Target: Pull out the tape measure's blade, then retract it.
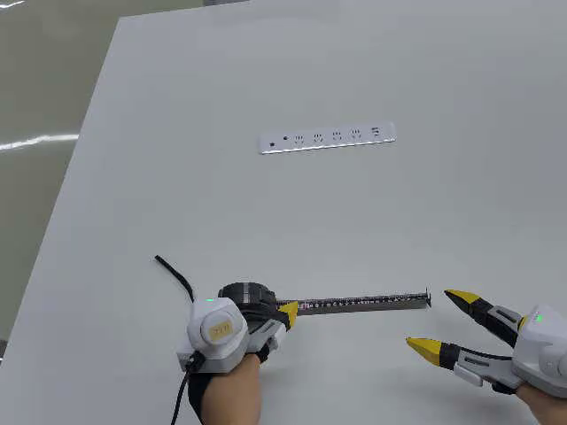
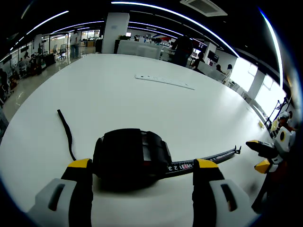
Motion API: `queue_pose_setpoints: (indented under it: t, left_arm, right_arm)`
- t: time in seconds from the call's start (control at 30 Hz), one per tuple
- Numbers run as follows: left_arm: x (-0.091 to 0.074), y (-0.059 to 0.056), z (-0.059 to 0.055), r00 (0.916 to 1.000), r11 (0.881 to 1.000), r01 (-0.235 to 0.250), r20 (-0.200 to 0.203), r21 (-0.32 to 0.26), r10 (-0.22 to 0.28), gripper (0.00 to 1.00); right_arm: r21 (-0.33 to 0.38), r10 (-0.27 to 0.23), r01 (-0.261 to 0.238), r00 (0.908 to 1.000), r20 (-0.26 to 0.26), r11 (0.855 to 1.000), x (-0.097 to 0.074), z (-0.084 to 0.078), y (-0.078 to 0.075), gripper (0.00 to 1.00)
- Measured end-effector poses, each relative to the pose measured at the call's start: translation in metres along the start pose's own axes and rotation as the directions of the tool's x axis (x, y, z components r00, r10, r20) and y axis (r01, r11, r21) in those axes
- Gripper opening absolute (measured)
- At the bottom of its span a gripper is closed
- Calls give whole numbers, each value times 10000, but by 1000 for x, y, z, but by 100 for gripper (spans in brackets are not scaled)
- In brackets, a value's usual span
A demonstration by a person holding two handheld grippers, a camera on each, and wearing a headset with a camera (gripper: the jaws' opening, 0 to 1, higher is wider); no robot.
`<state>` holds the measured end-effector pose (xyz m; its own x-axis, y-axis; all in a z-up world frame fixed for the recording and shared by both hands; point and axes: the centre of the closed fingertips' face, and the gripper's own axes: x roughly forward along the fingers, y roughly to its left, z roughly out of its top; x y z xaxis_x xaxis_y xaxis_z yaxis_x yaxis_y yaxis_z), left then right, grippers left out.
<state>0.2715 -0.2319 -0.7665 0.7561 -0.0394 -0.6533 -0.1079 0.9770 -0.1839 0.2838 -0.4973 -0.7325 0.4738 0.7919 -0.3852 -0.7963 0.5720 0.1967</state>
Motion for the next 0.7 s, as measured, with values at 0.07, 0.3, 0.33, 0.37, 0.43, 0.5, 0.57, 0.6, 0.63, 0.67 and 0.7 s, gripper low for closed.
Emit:
queue_pose_setpoints:
  t: [0.07, 0.3, 0.33, 0.37, 0.43, 0.5, 0.57, 0.6, 0.63, 0.67, 0.7]
  left_arm:
    - [1, -1, 0, 10000, 10000, -27, -43, -86, 27, 86]
    - [4, 1, 0, 9998, 9992, -190, -117, -357, 186, 86]
    - [4, 1, 0, 9997, 9988, -218, -123, -448, 213, 86]
    - [4, 1, 0, 9997, 9987, -231, -118, -455, 226, 86]
    - [5, 2, -1, 9995, 9983, -277, -169, -505, 269, 86]
    - [5, 3, -2, 9993, 9981, -301, -238, -546, 289, 85]
    - [5, 3, -1, 9992, 9974, -327, -229, -640, 313, 85]
    - [5, 4, -1, 9992, 9973, -336, -235, -648, 321, 84]
    - [6, 4, -1, 9992, 9973, -345, -241, -642, 330, 84]
    - [6, 4, -1, 9990, 9973, -372, -255, -639, 356, 84]
    - [6, 5, -2, 9989, 9970, -389, -269, -667, 372, 84]
  right_arm:
    - [-15, 21, -21, 10000, -6, 10000, 1, 0, 0, 66]
    - [-120, 20, -20, 10000, 8, 9999, 4, -1, -2, 65]
    - [-97, 26, -25, 10000, 11, 10000, 4, -1, -3, 64]
    - [-68, 34, -33, 10000, 16, 10000, 4, -1, -3, 64]
    - [-103, 47, -47, 10000, -13, 9999, 5, -2, -4, 64]
    - [-106, 55, -55, 10000, -12, 9999, 5, -2, -5, 64]
    - [-182, 1, -1, 10000, 3, 9998, 5, -1, -6, 62]
    - [-167, 20, -20, 10000, 11, 9999, 5, -1, -7, 61]
    - [-142, 52, -52, 10000, -2, 9999, 6, -2, -6, 61]
    - [-190, 66, -66, 10000, -44, 9998, 6, -3, -6, 61]
    - [-207, 92, -93, 9999, -74, 9997, 7, -3, -7, 61]
